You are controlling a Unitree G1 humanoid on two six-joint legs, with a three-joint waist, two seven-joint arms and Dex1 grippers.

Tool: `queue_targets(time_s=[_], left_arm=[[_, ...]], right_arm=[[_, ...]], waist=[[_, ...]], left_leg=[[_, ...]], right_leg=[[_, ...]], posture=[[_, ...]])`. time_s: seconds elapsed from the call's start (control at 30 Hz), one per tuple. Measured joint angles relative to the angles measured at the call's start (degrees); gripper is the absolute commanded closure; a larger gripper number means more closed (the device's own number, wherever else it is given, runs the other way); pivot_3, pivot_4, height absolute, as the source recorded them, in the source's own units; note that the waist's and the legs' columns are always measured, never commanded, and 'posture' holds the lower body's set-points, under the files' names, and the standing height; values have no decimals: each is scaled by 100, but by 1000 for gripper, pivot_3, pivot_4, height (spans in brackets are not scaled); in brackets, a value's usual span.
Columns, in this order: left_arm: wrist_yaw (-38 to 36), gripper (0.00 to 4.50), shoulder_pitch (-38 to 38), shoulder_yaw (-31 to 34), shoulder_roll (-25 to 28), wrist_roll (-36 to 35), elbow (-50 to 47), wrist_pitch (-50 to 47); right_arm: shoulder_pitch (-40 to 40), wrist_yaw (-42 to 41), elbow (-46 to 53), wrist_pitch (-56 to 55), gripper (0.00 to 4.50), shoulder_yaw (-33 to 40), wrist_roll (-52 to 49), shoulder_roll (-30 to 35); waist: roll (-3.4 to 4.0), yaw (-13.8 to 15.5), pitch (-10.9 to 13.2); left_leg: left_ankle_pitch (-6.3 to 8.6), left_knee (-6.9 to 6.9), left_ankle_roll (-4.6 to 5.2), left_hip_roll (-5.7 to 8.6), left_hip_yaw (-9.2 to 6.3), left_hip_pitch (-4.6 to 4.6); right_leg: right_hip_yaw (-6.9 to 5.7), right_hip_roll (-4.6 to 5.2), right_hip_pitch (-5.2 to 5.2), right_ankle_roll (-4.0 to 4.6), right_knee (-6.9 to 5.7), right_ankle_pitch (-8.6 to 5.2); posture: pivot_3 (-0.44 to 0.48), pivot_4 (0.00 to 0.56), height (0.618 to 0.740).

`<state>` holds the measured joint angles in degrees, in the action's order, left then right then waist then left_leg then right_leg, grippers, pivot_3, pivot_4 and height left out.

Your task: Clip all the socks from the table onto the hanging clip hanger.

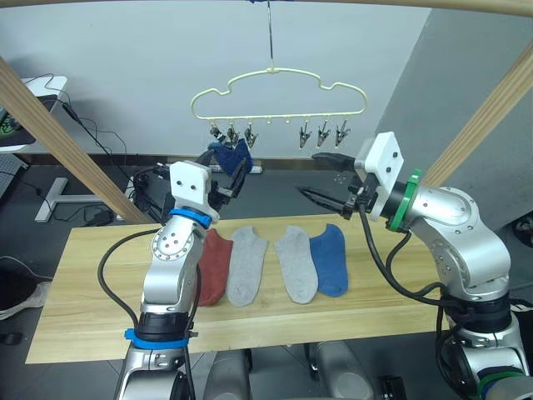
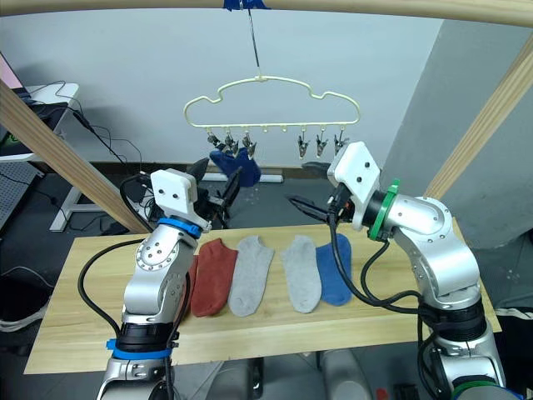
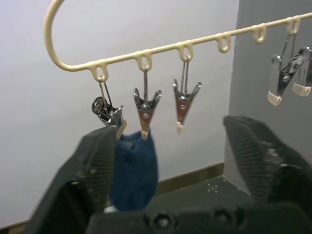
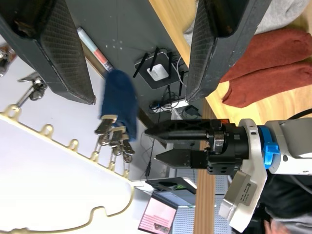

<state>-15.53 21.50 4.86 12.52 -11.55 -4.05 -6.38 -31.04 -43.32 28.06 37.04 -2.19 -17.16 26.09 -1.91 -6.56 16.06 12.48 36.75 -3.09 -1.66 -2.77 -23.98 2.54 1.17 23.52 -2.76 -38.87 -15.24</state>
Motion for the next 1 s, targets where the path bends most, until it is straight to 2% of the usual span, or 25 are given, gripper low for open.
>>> queue_targets(time_s=[0.43,0.57,1.0], left_arm=[[98,1119,697,8,-45,102,960,244],[118,1942,844,12,-78,140,1204,432],[115,1942,1073,6,-162,151,1585,562]], right_arm=[[124,344,183,250,1428,99,-355,153],[150,391,222,268,1428,103,-448,241],[246,507,224,277,1428,105,-638,332]], waist=[[-2,-4,1],[-3,-7,2],[-8,-30,9]], left_leg=[[0,0,0,0,0,-3],[0,-1,0,0,1,-3],[0,-1,0,0,0,-5]], right_leg=[[-1,-1,1,-14,3,-8],[0,-1,1,-15,6,-9],[-1,-1,1,-17,8,-10]], posture=[[-252,282,740],[-257,285,740],[-256,289,740]])
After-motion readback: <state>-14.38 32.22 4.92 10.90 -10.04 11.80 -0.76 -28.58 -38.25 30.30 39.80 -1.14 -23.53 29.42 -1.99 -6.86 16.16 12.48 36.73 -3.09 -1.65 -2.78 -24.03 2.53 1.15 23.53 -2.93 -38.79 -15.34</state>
